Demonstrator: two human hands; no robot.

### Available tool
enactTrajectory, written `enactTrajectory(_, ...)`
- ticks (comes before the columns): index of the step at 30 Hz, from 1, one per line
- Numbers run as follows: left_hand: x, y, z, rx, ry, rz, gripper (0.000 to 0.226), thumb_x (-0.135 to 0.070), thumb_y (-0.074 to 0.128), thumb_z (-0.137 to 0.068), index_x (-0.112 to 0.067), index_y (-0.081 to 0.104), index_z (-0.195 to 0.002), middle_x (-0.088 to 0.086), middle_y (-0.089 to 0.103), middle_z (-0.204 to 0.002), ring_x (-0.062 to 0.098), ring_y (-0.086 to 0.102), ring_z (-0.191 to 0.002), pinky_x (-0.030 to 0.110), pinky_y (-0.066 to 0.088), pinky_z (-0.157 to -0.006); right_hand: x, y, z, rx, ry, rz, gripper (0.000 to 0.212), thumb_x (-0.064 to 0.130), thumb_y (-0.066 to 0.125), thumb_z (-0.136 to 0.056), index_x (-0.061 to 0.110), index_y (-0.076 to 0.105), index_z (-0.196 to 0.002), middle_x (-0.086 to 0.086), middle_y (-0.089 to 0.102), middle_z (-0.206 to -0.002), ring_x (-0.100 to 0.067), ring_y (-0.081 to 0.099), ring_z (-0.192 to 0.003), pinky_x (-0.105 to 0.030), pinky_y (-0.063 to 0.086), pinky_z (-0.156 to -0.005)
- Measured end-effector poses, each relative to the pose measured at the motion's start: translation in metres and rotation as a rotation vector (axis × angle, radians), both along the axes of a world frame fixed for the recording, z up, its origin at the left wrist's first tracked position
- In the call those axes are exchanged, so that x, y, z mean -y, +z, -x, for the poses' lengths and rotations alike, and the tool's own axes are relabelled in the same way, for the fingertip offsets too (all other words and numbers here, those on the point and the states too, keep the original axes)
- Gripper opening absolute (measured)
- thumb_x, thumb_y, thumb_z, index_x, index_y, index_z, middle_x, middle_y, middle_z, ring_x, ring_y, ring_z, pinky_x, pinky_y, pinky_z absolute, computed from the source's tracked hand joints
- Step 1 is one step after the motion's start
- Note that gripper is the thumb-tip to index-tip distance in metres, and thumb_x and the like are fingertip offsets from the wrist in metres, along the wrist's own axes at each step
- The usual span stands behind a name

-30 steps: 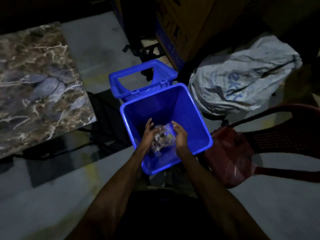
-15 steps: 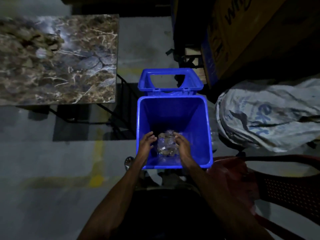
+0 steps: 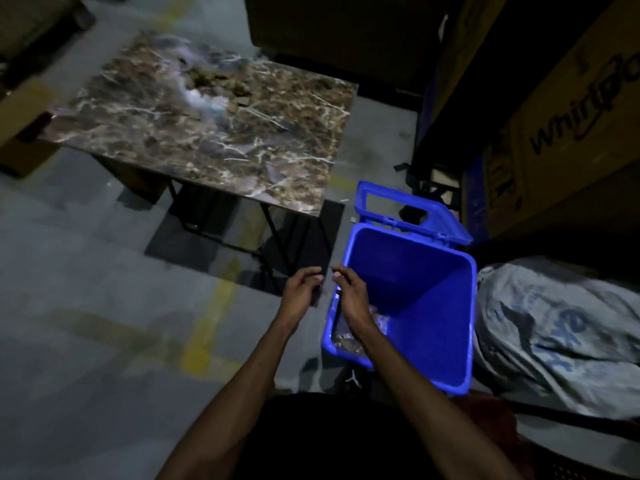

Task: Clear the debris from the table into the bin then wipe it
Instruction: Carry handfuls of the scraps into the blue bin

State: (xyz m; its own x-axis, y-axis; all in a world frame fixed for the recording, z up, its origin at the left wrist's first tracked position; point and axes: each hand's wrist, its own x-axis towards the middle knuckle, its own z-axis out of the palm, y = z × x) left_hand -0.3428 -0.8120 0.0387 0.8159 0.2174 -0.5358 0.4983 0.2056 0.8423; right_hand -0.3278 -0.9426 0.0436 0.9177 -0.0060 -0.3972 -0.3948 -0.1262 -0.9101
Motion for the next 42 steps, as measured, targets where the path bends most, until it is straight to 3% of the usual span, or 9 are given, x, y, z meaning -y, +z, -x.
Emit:
enactTrajectory(4, -0.068, 0.014, 0.005, 0.063, 0.038, -0.039, 0.020, -0.003, 0.064, -0.096, -0.018, 0.073, -0.106, 0.003, 0.074, -0.096, 0.015, 0.066, -0.089, 0.029, 0.051, -0.082, -0.069, 0.012, 0.003, 0.107, 0.110, 0.078, 0.031, 0.023, 0.061, -0.093, 0.008, 0.072, -0.117, -0.011, 0.072, -0.119, -0.018, 0.067, -0.110, -0.026, 0.051, -0.095)
enactTrajectory(9, -0.165, 0.029, 0.014, 0.100, 0.138, -0.084, 0.018, -0.010, 0.063, -0.100, -0.014, 0.072, -0.115, 0.006, 0.075, -0.107, 0.014, 0.070, -0.095, 0.022, 0.054, -0.082, -0.164, 0.023, -0.004, 0.187, 0.282, 0.115, 0.022, 0.009, 0.063, -0.099, 0.014, 0.071, -0.119, -0.009, 0.068, -0.119, -0.008, 0.067, -0.108, -0.018, 0.050, -0.090)
enactTrajectory(14, -0.242, 0.040, -0.002, 0.104, 0.240, -0.095, 0.017, -0.016, 0.063, -0.101, -0.019, 0.073, -0.114, 0.002, 0.075, -0.106, 0.016, 0.071, -0.098, 0.024, 0.055, -0.082, -0.233, 0.039, -0.036, 0.226, 0.392, 0.091, 0.022, 0.011, 0.061, -0.103, 0.012, 0.069, -0.123, -0.003, 0.066, -0.121, -0.008, 0.066, -0.107, -0.025, 0.054, -0.088)
enactTrajectory(19, -0.297, 0.051, -0.051, 0.113, 0.293, -0.116, 0.023, -0.012, 0.061, -0.103, -0.008, 0.069, -0.123, 0.003, 0.070, -0.108, 0.008, 0.066, -0.091, 0.011, 0.051, -0.071, -0.292, 0.041, -0.092, 0.190, 0.389, 0.038, 0.022, 0.007, 0.058, -0.104, 0.009, 0.065, -0.125, -0.002, 0.064, -0.123, 0.013, 0.062, -0.100, -0.008, 0.048, -0.082)
enactTrajectory(24, -0.346, 0.039, -0.122, 0.104, 0.262, -0.169, 0.022, -0.015, 0.060, -0.104, -0.009, 0.067, -0.124, 0.003, 0.068, -0.116, 0.010, 0.065, -0.104, 0.012, 0.052, -0.079, -0.344, 0.022, -0.166, 0.189, 0.413, -0.010, 0.019, 0.012, 0.058, -0.105, 0.016, 0.065, -0.123, -0.004, 0.066, -0.125, -0.002, 0.064, -0.109, -0.017, 0.050, -0.087)
enactTrajectory(27, -0.366, 0.035, -0.164, 0.063, 0.255, -0.216, 0.022, -0.006, 0.058, -0.103, -0.001, 0.066, -0.123, 0.005, 0.066, -0.108, 0.007, 0.063, -0.094, 0.009, 0.049, -0.073, -0.370, 0.015, -0.209, 0.189, 0.442, 0.010, 0.023, 0.014, 0.056, -0.106, 0.020, 0.064, -0.126, 0.001, 0.063, -0.129, -0.005, 0.062, -0.114, -0.022, 0.050, -0.091)
enactTrajectory(32, -0.393, 0.031, -0.230, 0.008, 0.259, -0.151, 0.017, -0.002, 0.062, -0.098, -0.010, 0.073, -0.108, 0.006, 0.069, -0.091, 0.019, 0.063, -0.084, 0.023, 0.051, -0.073, -0.400, 0.006, -0.265, 0.165, 0.405, 0.009, 0.026, 0.010, 0.059, -0.103, 0.018, 0.066, -0.127, 0.003, 0.066, -0.129, -0.002, 0.063, -0.109, -0.025, 0.051, -0.093)
enactTrajectory(36, -0.412, 0.025, -0.273, -0.034, 0.224, -0.118, 0.017, -0.019, 0.066, -0.090, -0.031, 0.076, -0.095, 0.006, 0.070, -0.083, 0.026, 0.065, -0.077, 0.044, 0.057, -0.072, -0.411, -0.001, -0.297, 0.081, 0.336, -0.033, 0.024, 0.022, 0.061, -0.102, 0.030, 0.067, -0.124, 0.006, 0.066, -0.126, -0.019, 0.069, -0.107, -0.039, 0.058, -0.088)
enactTrajectory(42, -0.450, 0.007, -0.335, -0.130, 0.145, -0.044, 0.017, -0.021, 0.065, -0.089, -0.030, 0.076, -0.098, 0.013, 0.070, -0.084, 0.025, 0.064, -0.077, 0.038, 0.049, -0.066, -0.446, -0.004, -0.340, -0.041, 0.168, -0.019, 0.022, 0.009, 0.062, -0.100, 0.019, 0.069, -0.119, -0.001, 0.069, -0.114, -0.011, 0.064, -0.079, -0.029, 0.052, -0.065)
